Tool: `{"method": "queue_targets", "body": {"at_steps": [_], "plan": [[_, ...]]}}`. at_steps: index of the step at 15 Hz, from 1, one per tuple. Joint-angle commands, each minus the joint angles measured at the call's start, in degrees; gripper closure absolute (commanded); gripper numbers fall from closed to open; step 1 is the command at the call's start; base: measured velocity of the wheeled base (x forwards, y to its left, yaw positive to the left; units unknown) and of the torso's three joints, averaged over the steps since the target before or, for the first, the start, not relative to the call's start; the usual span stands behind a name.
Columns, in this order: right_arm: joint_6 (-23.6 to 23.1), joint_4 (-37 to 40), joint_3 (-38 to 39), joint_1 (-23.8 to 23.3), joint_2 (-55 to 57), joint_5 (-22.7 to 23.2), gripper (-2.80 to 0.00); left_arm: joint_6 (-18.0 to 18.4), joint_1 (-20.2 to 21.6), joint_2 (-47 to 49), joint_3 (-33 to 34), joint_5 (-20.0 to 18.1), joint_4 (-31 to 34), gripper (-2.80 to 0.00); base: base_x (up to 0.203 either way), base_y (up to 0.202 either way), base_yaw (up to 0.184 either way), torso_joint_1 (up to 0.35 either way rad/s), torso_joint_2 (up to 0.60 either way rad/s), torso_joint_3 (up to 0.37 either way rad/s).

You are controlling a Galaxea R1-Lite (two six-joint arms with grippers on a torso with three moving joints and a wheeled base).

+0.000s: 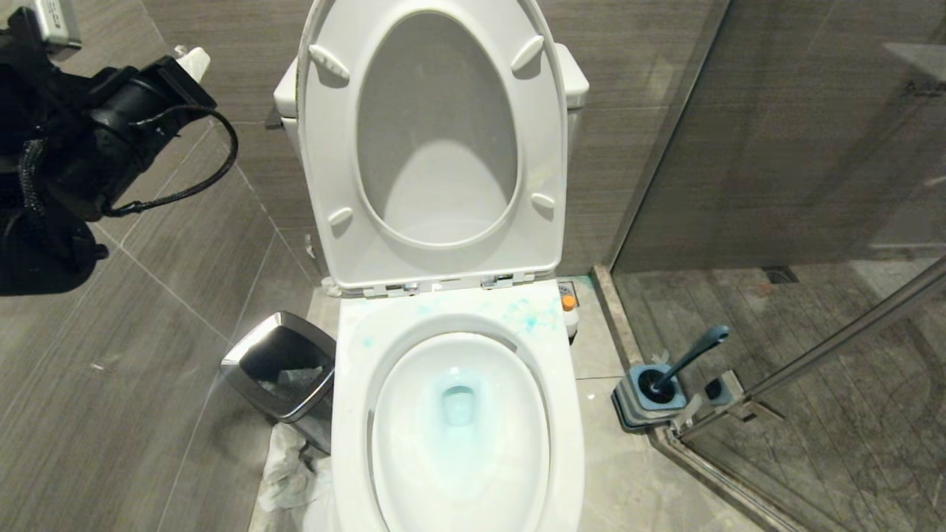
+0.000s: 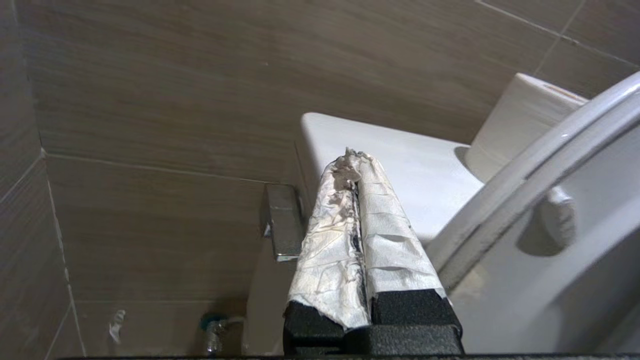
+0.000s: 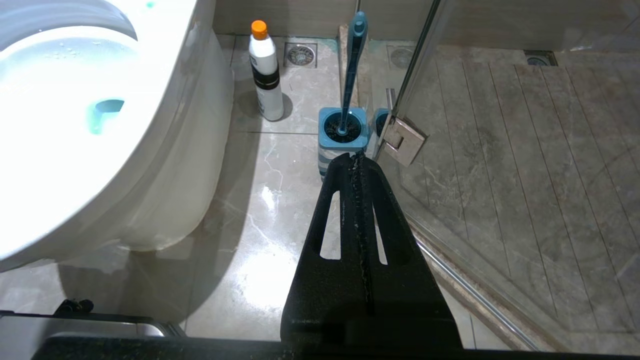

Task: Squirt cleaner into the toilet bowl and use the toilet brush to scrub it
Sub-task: Flush the toilet

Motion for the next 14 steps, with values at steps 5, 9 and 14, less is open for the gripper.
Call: {"method": "queue_targets", "body": {"at_steps": [5,9,14], "plan": [[-0.03,0.03,-0.01,0.00,0.09,0.02,0.00,1.62,-0.09,11.75,-11.98,1.55,-1.42,0.00,0.000,0.000,0.000,0.000,0.00,0.000],[-0.03,0.03,-0.01,0.00,0.09,-0.06,0.00,3.55,-0.17,17.42,-18.04,2.95,-1.36,0.00,0.000,0.000,0.000,0.000,0.00,0.000],[-0.03,0.03,-0.01,0.00,0.09,0.02,0.00,6.98,-0.74,22.86,-22.00,3.45,-1.36,0.00,0.000,0.000,0.000,0.000,0.00,0.000]]}}
